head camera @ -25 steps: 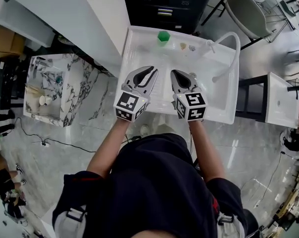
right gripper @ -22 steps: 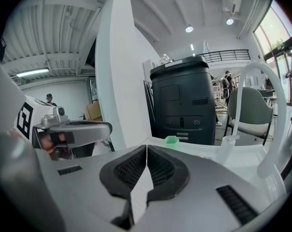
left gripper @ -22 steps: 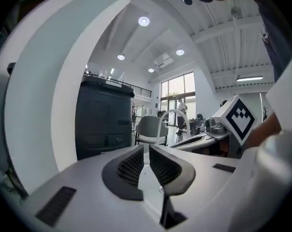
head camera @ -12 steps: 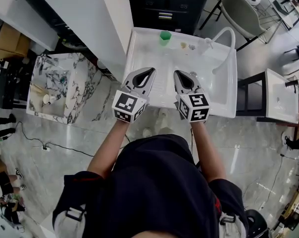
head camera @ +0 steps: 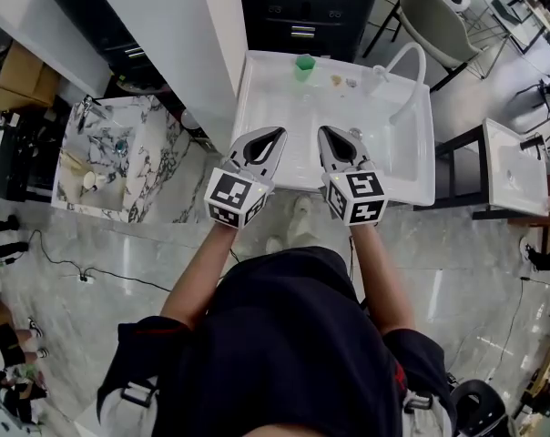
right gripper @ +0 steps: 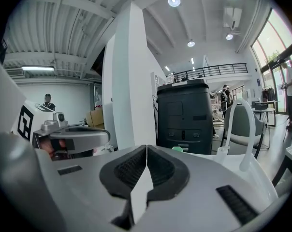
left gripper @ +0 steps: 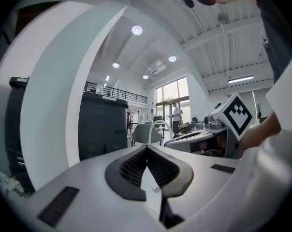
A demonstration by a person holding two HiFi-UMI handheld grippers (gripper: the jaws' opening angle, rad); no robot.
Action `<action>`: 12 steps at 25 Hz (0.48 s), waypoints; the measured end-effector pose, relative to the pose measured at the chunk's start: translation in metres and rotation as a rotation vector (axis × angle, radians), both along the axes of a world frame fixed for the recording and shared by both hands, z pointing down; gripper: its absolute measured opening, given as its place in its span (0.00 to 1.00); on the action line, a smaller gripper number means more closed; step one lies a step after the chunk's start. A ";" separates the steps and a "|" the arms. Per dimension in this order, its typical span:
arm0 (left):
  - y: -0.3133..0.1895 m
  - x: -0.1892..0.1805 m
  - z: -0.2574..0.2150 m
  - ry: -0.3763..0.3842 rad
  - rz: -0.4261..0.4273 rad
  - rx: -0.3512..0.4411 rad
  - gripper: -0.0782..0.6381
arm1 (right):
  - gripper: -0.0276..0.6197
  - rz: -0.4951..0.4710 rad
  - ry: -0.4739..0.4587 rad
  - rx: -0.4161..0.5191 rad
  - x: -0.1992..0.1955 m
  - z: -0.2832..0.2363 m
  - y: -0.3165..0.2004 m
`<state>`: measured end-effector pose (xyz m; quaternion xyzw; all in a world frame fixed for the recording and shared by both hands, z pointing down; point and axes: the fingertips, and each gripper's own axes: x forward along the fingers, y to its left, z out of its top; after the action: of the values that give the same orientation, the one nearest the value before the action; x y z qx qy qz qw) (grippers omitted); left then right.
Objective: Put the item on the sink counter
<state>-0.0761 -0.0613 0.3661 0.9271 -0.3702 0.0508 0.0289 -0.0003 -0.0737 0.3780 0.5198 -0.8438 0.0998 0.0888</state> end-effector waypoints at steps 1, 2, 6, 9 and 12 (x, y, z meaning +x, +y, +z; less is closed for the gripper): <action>0.003 -0.001 0.000 0.003 0.003 0.001 0.13 | 0.10 0.004 0.001 0.003 -0.001 -0.001 0.003; 0.006 -0.002 -0.001 0.006 0.007 0.003 0.13 | 0.10 0.008 0.002 0.005 -0.001 -0.002 0.007; 0.015 -0.003 -0.002 0.003 0.027 0.010 0.13 | 0.10 0.022 0.008 0.008 -0.003 -0.004 0.019; 0.019 -0.004 -0.003 0.001 0.034 0.017 0.13 | 0.10 0.024 0.010 0.010 -0.006 -0.005 0.025; 0.023 -0.004 -0.004 -0.004 0.049 0.024 0.13 | 0.10 0.026 0.009 0.012 -0.009 -0.007 0.029</action>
<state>-0.0798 -0.0382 0.3623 0.9360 -0.3482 0.0486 0.0157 -0.0092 -0.0447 0.3709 0.5318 -0.8370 0.0937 0.0882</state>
